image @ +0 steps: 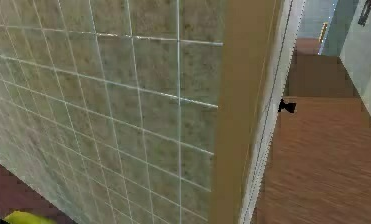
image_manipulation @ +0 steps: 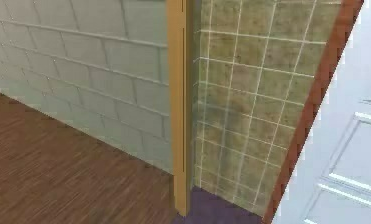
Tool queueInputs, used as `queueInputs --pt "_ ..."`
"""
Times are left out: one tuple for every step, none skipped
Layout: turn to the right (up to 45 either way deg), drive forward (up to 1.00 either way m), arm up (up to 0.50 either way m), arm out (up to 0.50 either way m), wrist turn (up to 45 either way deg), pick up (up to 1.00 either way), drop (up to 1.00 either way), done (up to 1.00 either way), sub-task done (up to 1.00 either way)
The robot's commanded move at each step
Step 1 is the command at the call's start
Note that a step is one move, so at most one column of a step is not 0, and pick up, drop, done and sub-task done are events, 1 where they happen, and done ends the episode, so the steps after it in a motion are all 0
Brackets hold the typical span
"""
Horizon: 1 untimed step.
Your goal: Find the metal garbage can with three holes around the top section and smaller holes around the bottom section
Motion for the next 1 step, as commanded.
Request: queueInputs --pt "45.0 0.00 0.00 0.00 0.0 0.00 0.00 0.00 0.00"
